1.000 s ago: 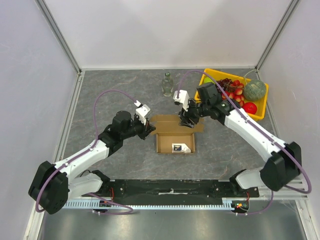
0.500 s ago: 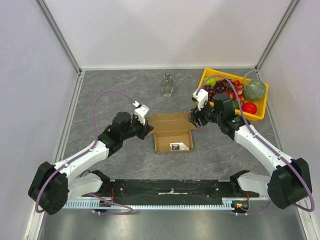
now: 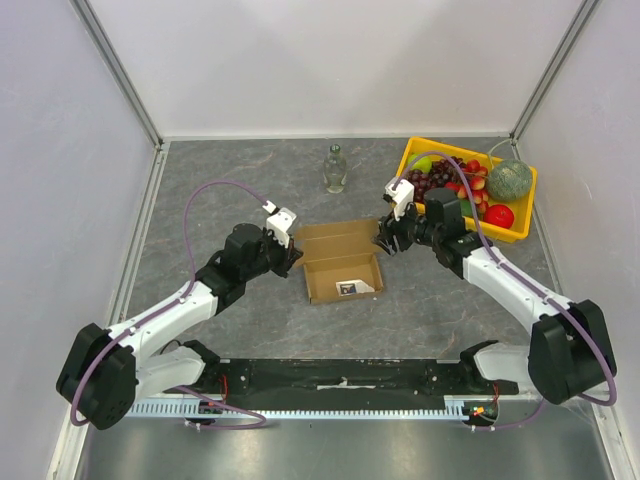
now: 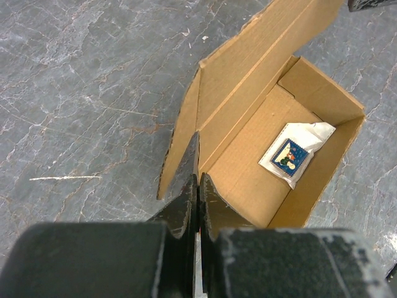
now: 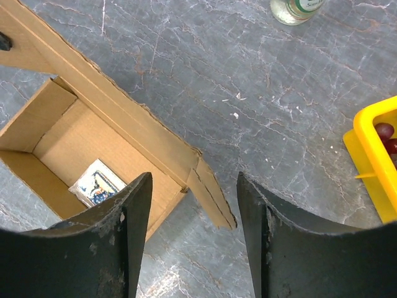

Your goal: Fold the paper box

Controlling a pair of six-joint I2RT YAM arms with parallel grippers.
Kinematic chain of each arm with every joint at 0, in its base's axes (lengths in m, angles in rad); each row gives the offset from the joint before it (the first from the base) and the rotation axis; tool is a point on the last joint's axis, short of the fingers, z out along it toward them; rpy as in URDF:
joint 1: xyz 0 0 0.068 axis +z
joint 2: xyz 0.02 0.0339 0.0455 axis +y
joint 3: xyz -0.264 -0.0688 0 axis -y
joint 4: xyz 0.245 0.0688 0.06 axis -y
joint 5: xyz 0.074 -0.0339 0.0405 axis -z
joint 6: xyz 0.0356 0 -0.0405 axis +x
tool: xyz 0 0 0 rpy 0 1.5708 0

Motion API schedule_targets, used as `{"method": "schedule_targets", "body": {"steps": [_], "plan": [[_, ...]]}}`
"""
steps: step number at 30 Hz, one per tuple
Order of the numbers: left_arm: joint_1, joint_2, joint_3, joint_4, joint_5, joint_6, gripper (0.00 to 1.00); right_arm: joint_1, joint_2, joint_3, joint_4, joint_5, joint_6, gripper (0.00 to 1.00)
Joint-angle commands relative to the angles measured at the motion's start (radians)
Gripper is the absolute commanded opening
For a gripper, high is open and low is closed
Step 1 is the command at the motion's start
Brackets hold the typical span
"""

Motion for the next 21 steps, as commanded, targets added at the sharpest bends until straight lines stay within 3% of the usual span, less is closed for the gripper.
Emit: {"method": "schedule_targets", "body": {"steps": [1,7,21], "plan": [[0.004,-0.015,0.011,0.013,-0.022,-0.032,0.02,-0.009,0.039,-0.010,0.092,-0.039,0.018,0.63],[0.006,-0.004,0.023,0.002,-0.054,-0.028,0.02,-0.015,0.092,-0.021,0.135,-0.061,0.030,0.61],[0.022,0.016,0.046,-0.020,-0.096,-0.032,0.02,-0.016,0.072,-0.068,0.190,-0.042,0.097,0.43]]}}
